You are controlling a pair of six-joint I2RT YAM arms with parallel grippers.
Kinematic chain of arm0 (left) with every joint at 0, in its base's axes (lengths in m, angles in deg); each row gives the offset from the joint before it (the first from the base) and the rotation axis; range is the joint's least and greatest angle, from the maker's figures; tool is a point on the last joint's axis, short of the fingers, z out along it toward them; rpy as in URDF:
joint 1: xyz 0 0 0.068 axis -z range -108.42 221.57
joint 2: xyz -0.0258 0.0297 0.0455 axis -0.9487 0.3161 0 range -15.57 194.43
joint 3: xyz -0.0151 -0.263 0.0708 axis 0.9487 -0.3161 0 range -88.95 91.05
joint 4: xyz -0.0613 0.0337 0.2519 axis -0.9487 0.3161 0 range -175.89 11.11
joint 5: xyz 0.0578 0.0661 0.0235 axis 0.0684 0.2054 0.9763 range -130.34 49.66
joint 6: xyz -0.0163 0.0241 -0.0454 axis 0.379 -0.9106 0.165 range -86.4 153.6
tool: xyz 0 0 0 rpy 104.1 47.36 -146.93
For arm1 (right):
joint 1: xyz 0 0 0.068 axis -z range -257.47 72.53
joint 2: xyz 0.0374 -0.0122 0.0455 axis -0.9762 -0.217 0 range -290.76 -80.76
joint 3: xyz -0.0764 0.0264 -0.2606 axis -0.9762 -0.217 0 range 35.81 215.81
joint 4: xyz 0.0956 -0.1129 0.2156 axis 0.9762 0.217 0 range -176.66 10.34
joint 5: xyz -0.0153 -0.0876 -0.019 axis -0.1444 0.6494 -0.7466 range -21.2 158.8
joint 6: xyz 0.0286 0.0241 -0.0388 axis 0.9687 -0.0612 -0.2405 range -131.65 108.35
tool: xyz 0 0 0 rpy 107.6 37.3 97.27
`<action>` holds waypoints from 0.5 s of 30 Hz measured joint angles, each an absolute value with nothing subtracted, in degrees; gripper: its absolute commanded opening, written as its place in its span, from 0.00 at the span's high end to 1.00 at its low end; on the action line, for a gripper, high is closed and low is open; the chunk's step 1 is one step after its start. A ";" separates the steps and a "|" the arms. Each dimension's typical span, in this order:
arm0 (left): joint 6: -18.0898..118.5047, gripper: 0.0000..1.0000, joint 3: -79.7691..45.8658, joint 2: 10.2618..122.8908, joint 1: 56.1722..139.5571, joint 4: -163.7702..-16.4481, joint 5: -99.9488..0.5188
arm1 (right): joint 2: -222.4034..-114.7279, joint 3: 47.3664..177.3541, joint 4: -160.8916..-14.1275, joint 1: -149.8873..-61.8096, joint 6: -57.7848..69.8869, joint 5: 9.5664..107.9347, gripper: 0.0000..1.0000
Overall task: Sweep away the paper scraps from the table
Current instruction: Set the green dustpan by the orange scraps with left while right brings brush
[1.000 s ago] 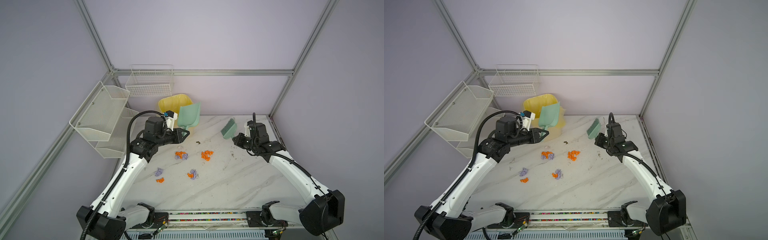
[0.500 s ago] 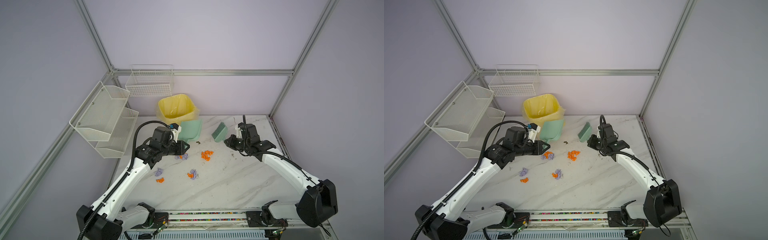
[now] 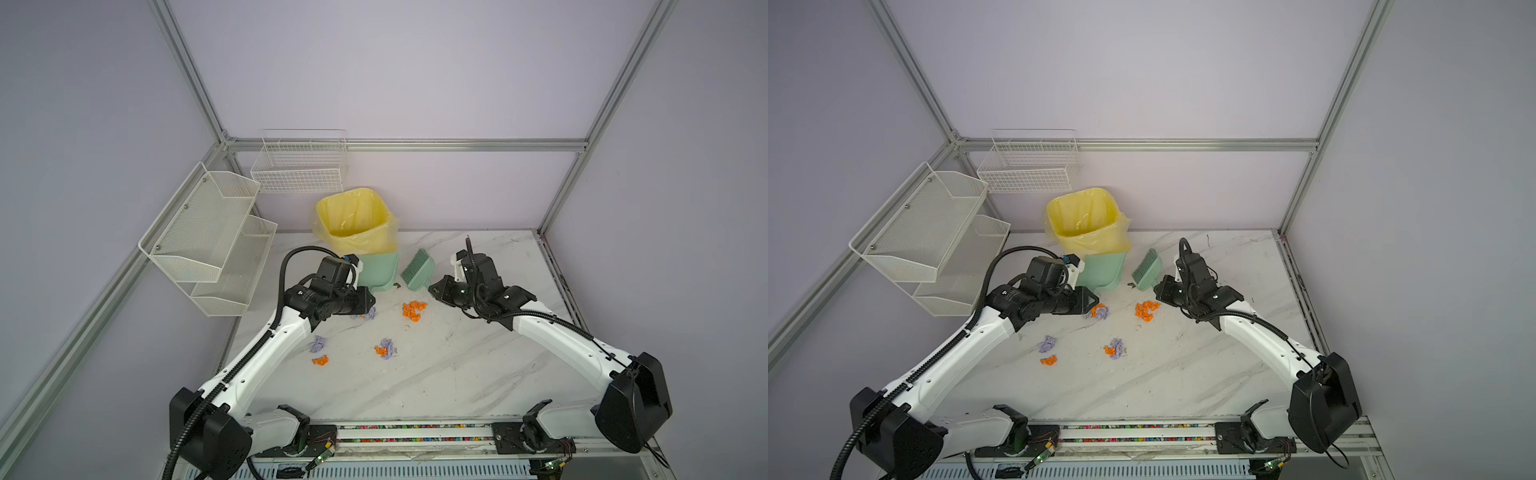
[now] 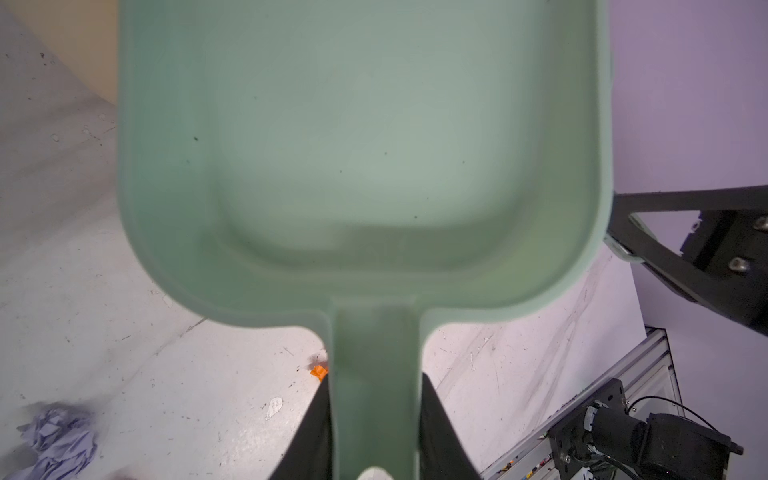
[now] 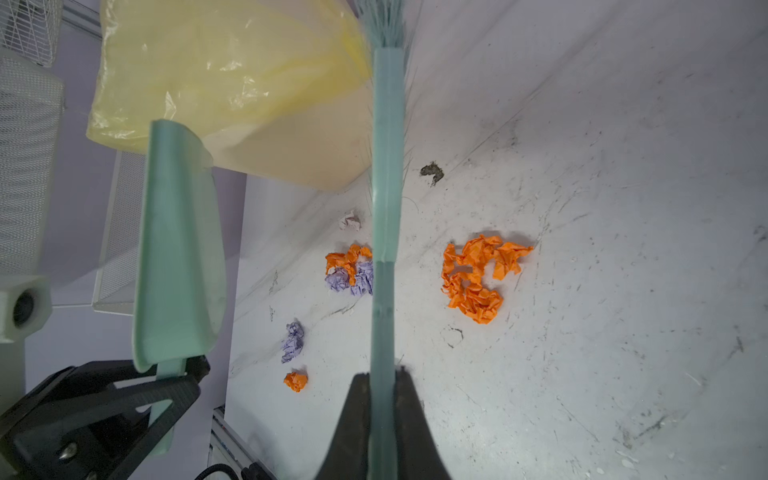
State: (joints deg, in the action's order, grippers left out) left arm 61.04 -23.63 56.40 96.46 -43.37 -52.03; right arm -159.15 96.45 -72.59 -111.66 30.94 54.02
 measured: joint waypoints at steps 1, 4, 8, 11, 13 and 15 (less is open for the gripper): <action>61.04 0.84 -23.96 56.48 96.46 -43.32 -51.94 | -159.15 95.95 -72.97 -112.27 31.46 54.06 1.00; 61.09 0.84 -24.97 56.42 96.46 -43.26 -51.55 | -159.15 94.72 -73.45 -113.78 32.60 54.17 1.00; 61.28 0.84 -26.19 56.42 96.46 -43.08 -50.89 | -159.46 94.29 -74.34 -115.18 33.56 54.41 1.00; 61.46 0.84 -26.78 56.42 96.46 -43.13 -50.34 | -160.66 93.87 -75.63 -115.79 34.26 54.41 1.00; 61.48 0.84 -27.17 56.42 96.46 -43.17 -50.02 | -161.89 93.74 -75.72 -115.99 34.41 54.43 1.00; 61.48 0.84 -27.50 56.42 96.46 -43.37 -49.73 | -163.59 93.74 -75.70 -116.21 34.39 54.43 1.00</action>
State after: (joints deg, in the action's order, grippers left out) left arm 61.48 -27.50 56.42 96.46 -43.37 -49.73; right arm -163.59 93.74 -75.70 -116.21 34.39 54.43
